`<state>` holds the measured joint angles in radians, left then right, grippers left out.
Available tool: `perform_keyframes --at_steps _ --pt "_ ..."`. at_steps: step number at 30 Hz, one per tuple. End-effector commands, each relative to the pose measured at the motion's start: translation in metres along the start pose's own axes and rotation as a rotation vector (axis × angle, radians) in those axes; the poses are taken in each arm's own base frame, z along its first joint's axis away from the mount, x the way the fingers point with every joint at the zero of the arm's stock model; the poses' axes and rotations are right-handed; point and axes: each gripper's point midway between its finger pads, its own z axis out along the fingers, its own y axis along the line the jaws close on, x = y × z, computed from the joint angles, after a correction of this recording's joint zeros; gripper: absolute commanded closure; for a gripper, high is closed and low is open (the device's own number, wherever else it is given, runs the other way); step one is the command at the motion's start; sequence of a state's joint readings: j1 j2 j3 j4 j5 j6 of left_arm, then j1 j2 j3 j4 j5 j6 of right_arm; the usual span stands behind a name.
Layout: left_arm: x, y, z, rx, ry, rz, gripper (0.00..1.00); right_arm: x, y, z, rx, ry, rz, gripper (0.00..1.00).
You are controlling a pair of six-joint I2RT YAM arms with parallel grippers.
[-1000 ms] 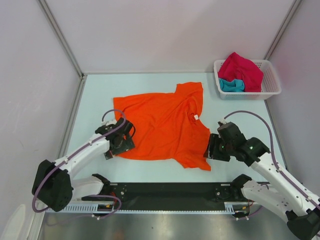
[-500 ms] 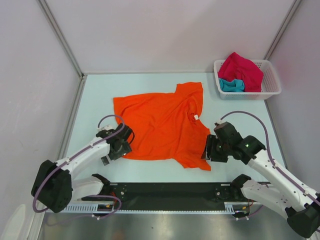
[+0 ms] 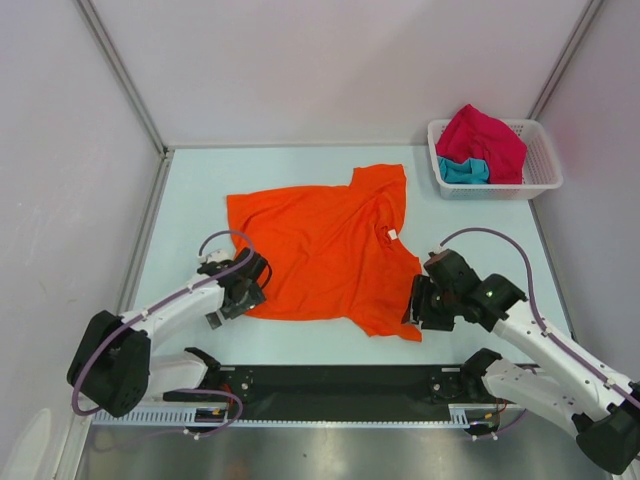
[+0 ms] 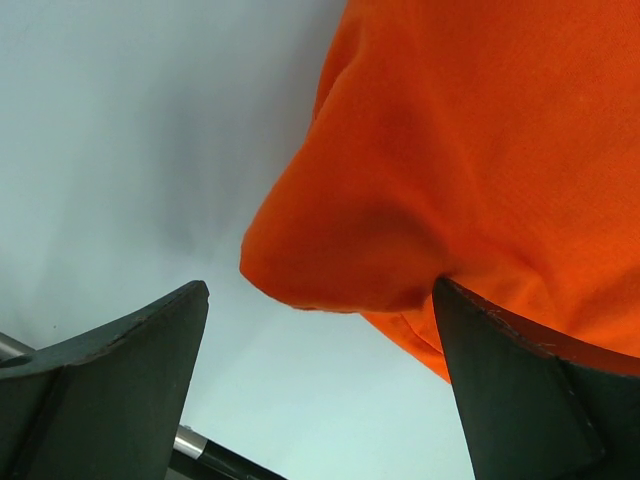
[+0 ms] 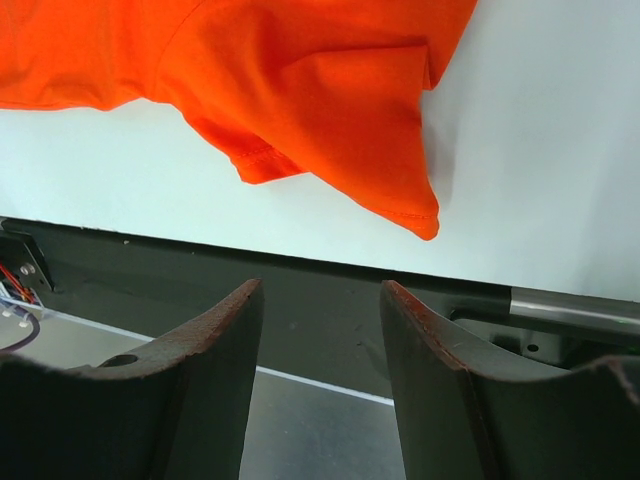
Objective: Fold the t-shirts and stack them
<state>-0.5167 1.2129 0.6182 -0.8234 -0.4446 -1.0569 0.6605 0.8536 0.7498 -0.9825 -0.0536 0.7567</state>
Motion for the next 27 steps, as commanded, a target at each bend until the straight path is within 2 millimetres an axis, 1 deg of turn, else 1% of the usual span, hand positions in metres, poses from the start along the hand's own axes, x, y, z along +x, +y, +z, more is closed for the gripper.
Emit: perform_keyframes --at_steps 1,6,7,9,13,15,17,18,19,20,21,22,24,27 --pt "-0.009 -0.004 0.007 0.009 -0.054 -0.036 0.0 -0.002 0.002 -0.001 0.013 -0.013 0.021 0.44" --pt "-0.006 -0.009 0.016 0.038 -0.039 -0.054 0.03 -0.001 0.005 -0.002 0.028 -0.011 0.021 0.44" --pt "-0.007 -0.01 0.018 0.044 -0.04 -0.065 0.06 0.0 0.007 -0.002 0.029 -0.007 0.028 0.44" --pt "-0.006 -0.01 0.022 0.05 -0.035 -0.065 0.08 -0.003 0.004 -0.002 0.054 -0.028 0.03 0.44" --pt "-0.012 -0.012 0.027 0.066 -0.05 -0.083 0.16 0.0 0.0 0.003 0.094 -0.022 0.038 0.45" --pt "-0.015 -0.014 0.026 0.075 -0.053 -0.076 0.18 0.001 -0.002 0.006 0.109 -0.015 0.041 0.45" --pt "-0.02 -0.018 0.024 0.092 -0.063 -0.072 0.25 0.001 -0.002 0.009 0.127 -0.012 0.044 0.45" --pt "-0.021 -0.019 0.022 0.103 -0.066 -0.069 0.29 0.0 0.0 0.01 0.125 -0.017 0.046 0.45" --pt "-0.024 -0.021 0.021 0.114 -0.071 -0.072 0.41 0.0 0.0 0.013 0.135 -0.014 0.042 0.45" --pt "-0.025 -0.021 0.021 0.119 -0.071 -0.058 0.52 0.001 0.001 0.014 0.137 -0.012 0.048 0.45" --pt "-0.026 -0.023 0.02 0.13 -0.069 -0.058 0.65 -0.001 0.004 0.015 0.132 -0.015 0.048 0.45" --pt "-0.029 -0.021 0.02 0.132 -0.071 -0.067 0.88 0.0 0.005 0.017 0.133 -0.012 0.049 0.45" --pt "-0.031 -0.02 0.019 0.137 -0.072 -0.066 0.93 0.0 0.008 0.019 0.143 -0.01 0.042 0.45" --pt "-0.035 -0.017 0.013 0.148 -0.081 -0.07 0.94 0.002 0.009 0.022 0.165 -0.004 0.021 0.46"
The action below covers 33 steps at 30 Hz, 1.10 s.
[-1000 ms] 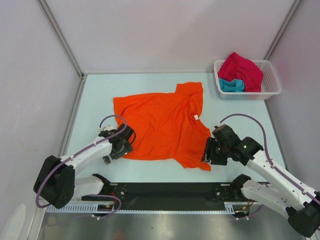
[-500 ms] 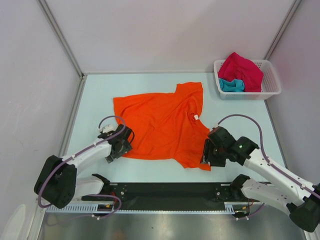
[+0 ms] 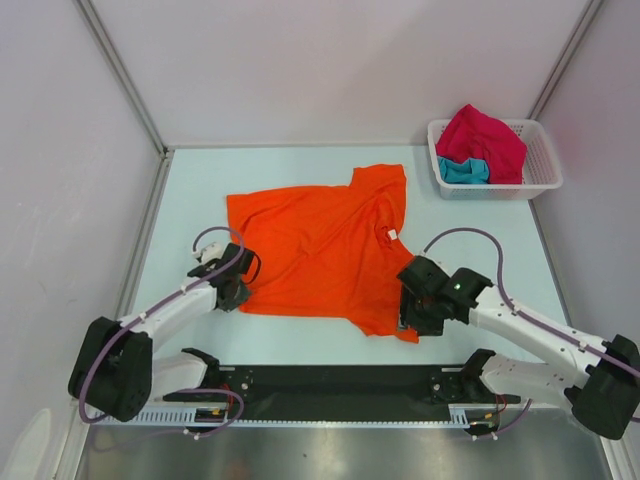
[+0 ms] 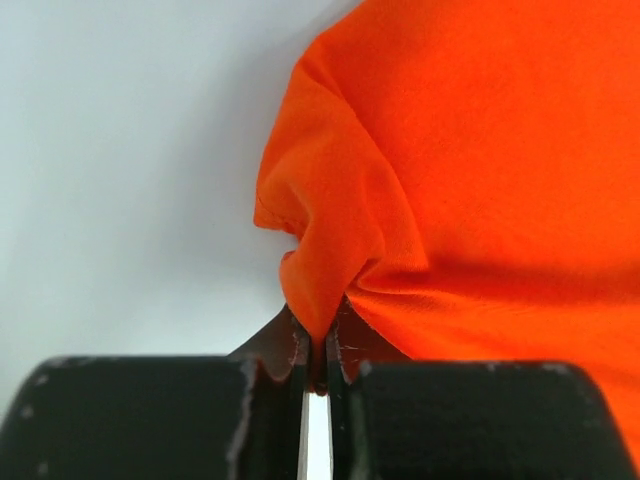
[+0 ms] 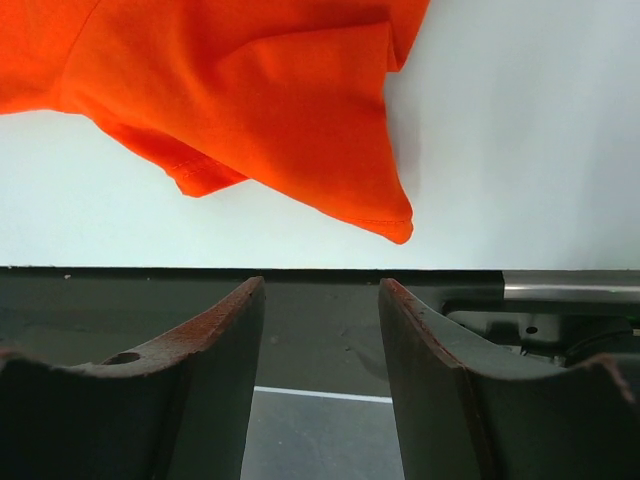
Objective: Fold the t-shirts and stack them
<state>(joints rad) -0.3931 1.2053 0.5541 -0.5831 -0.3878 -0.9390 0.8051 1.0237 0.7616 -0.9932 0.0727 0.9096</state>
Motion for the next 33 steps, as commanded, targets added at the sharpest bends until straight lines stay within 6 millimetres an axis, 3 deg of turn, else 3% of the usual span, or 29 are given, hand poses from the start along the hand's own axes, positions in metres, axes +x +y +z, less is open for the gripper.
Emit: perform_keyframes --at_steps 1,12,20,25,33 --pt "-0.015 -0.002 -0.011 0.049 -0.051 -0.011 0.94 -0.011 0.013 -0.004 0.002 -0.054 0.005 0.47" --pt "-0.027 0.008 -0.038 0.069 -0.092 -0.025 0.91 -0.004 0.007 0.011 0.052 -0.037 -0.02 0.45" --pt "-0.032 0.002 -0.047 0.098 -0.089 -0.023 0.9 0.006 0.002 0.02 0.057 -0.019 -0.006 0.44" --pt "-0.037 -0.002 -0.053 0.119 -0.096 -0.018 0.9 0.018 -0.011 0.033 0.087 -0.003 0.008 0.44" --pt "-0.037 -0.003 -0.055 0.129 -0.099 -0.003 0.91 0.022 -0.012 0.049 0.094 -0.007 0.013 0.44"
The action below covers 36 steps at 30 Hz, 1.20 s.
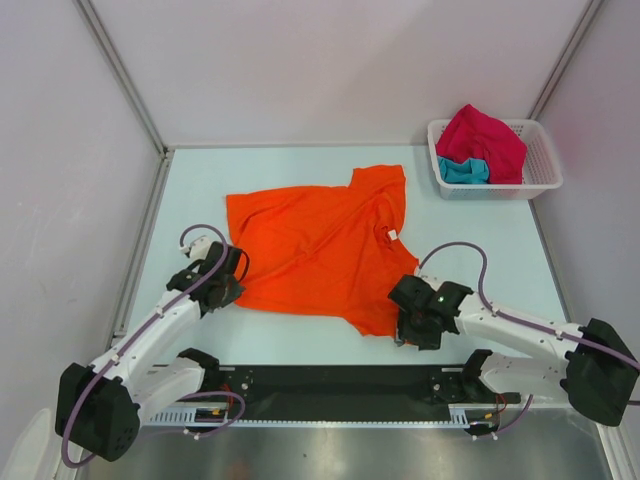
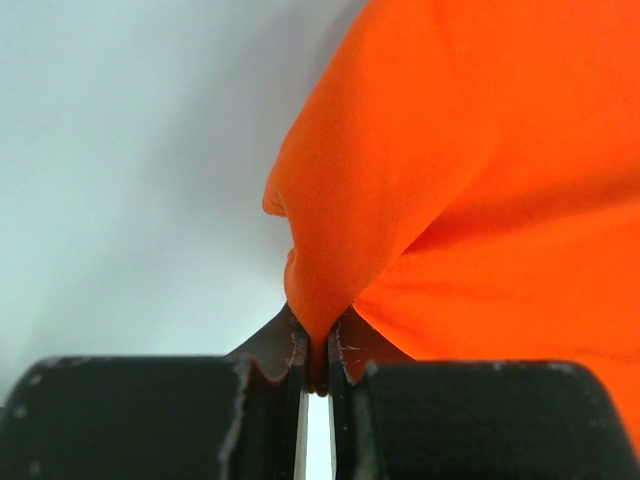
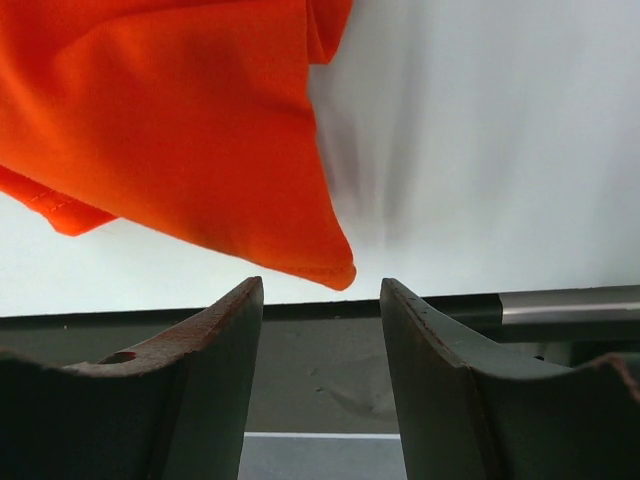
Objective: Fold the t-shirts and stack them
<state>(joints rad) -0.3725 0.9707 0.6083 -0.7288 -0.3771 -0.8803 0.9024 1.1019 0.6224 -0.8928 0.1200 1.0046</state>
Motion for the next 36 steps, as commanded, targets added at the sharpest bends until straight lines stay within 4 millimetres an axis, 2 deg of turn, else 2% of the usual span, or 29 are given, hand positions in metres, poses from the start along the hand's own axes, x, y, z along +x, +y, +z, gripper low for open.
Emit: perform_keyframes --at_steps 1,4,7,10,11,12,18,19,28,36 --pt "-0.013 -0.007 -0.009 0.029 -0.026 0.01 0.91 -0.01 0.01 0.009 -0.018 -0.051 0.023 0.44" --pt "-0.014 -0.008 -0.008 0.031 -0.026 0.017 0.91 -0.016 0.018 0.012 -0.016 -0.063 0.004 0.45" --pt "-0.016 -0.009 -0.009 0.033 -0.03 0.02 0.91 -0.019 0.022 0.016 -0.006 -0.067 -0.015 0.52" --pt "-0.018 -0.01 -0.01 0.037 -0.036 0.02 0.91 -0.021 0.03 0.015 -0.016 -0.077 -0.028 0.72" --pt "-0.018 -0.01 -0.01 0.038 -0.037 0.021 0.91 -0.024 0.032 0.014 -0.016 -0.088 -0.033 0.91" --pt "-0.018 -0.01 -0.01 0.037 -0.04 0.021 0.91 -0.024 0.033 0.014 -0.017 -0.091 -0.034 1.0" --pt "-0.019 -0.012 -0.013 0.055 -0.039 0.019 0.91 -0.033 0.042 -0.008 -0.021 -0.158 -0.052 1.0" --pt "-0.018 -0.012 -0.014 0.059 -0.038 0.02 0.91 -0.032 0.039 -0.012 -0.007 -0.159 -0.057 1.0" --pt "-0.016 -0.008 -0.035 0.099 -0.019 0.015 0.91 -0.039 0.044 -0.073 -0.043 -0.242 -0.042 1.0" --pt "-0.037 -0.015 -0.064 0.138 -0.056 -0.006 0.89 -0.058 0.04 -0.107 -0.025 -0.323 -0.024 1.0"
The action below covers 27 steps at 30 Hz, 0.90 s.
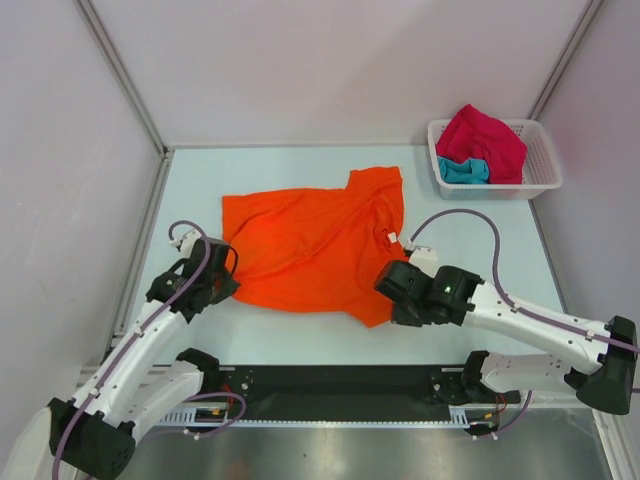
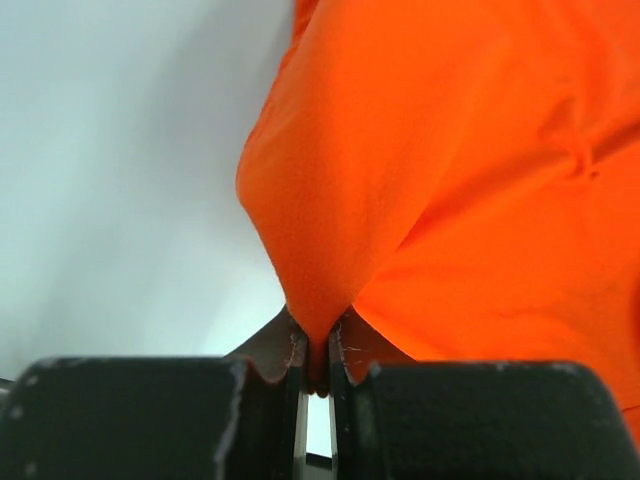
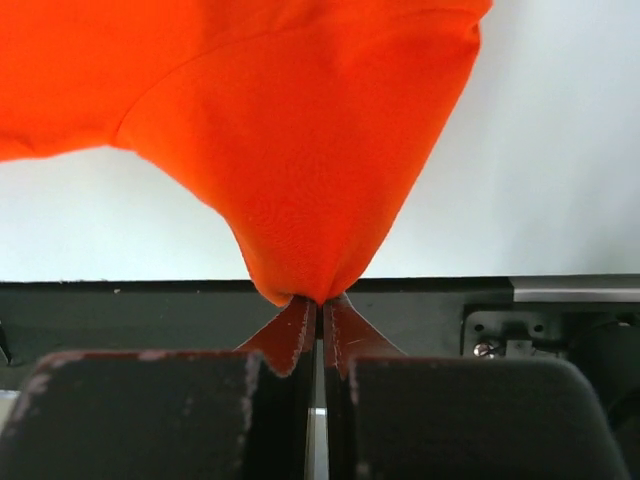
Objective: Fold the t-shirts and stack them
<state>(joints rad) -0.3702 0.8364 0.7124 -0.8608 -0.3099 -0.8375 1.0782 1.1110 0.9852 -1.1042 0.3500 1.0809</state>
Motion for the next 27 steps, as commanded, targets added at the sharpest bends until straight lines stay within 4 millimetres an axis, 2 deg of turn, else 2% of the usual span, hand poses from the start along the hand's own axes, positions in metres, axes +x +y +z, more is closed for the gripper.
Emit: perform_keyframes --at_steps 1,5,10,15,18,20,22,23,24,27 --pt "-0.022 -0.007 -0.02 0.017 -0.043 -0.006 0.89 -0.024 -0.012 -0.017 0.068 -0.098 0.029 1.0" --pt "-0.028 -0.014 -0.018 0.029 -0.052 -0.005 0.84 -0.035 -0.009 -0.011 0.069 -0.122 0.028 1.0" --pt "-0.037 -0.029 -0.004 0.053 -0.031 0.017 0.77 -0.067 0.003 0.01 0.078 -0.153 0.002 1.0" --pt "-0.068 -0.046 0.014 0.08 -0.013 0.023 0.71 -0.097 -0.006 0.049 0.143 -0.131 -0.033 1.0" --pt "-0.087 -0.051 0.026 0.067 -0.002 0.02 0.71 -0.113 -0.011 0.068 0.164 -0.122 -0.022 1.0" --pt "-0.102 -0.056 0.03 0.075 -0.008 0.015 0.71 -0.124 -0.01 0.072 0.171 -0.131 -0.02 1.0" --pt "-0.107 -0.056 0.041 0.059 0.009 0.016 0.71 -0.135 -0.012 0.081 0.188 -0.139 -0.031 1.0" --pt "-0.112 -0.063 0.04 0.078 0.008 0.017 0.71 -0.141 -0.01 0.082 0.189 -0.145 -0.031 1.0" --pt "-0.112 -0.063 0.044 0.077 0.022 0.017 0.71 -0.145 -0.012 0.088 0.202 -0.138 -0.033 1.0" --pt "-0.11 -0.068 0.042 0.106 0.039 0.017 0.71 -0.156 -0.01 0.091 0.204 -0.149 -0.053 1.0"
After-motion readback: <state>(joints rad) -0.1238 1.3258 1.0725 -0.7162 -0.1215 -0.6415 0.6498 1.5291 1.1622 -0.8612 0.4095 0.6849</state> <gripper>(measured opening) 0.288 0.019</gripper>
